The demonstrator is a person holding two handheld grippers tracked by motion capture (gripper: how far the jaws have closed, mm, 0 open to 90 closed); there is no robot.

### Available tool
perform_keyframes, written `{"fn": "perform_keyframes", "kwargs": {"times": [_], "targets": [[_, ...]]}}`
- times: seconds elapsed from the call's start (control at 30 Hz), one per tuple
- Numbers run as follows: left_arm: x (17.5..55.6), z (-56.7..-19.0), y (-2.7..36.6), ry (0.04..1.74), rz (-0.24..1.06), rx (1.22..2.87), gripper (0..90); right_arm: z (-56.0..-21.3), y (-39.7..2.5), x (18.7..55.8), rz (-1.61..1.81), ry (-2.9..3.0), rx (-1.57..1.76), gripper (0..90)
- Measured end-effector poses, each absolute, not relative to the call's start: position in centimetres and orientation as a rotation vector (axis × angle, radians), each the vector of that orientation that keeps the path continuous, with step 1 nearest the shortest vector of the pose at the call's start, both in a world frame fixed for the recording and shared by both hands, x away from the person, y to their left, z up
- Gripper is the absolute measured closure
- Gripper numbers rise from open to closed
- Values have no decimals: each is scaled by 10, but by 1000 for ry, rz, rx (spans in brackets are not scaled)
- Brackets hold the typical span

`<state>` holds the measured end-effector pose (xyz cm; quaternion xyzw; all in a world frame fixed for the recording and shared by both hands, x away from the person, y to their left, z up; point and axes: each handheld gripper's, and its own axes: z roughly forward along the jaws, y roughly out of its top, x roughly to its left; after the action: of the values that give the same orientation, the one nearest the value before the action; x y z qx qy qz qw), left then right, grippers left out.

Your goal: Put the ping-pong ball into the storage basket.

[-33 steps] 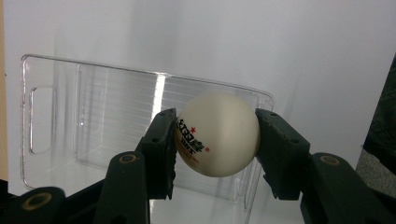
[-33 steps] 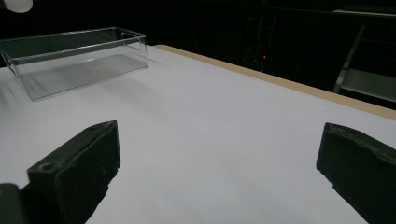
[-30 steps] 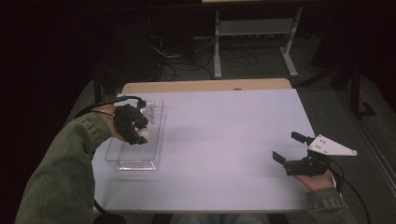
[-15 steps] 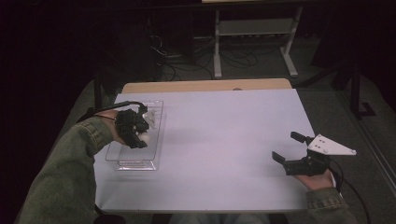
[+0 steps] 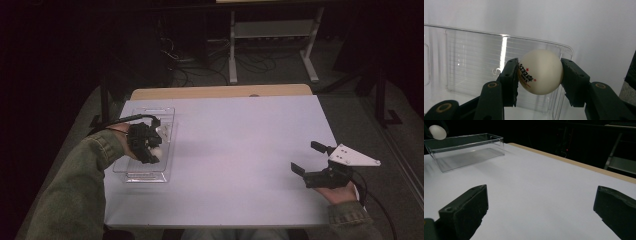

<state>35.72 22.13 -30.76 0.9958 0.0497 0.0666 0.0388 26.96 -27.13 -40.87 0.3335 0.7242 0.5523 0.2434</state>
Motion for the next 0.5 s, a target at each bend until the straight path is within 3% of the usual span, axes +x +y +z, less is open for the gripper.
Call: {"fn": "perform_keyframes", "kwargs": {"times": [0.5], "targets": [[361,-323,223,169,173,3042,508,-409,-271,269,1503,1985,914,0]]}}
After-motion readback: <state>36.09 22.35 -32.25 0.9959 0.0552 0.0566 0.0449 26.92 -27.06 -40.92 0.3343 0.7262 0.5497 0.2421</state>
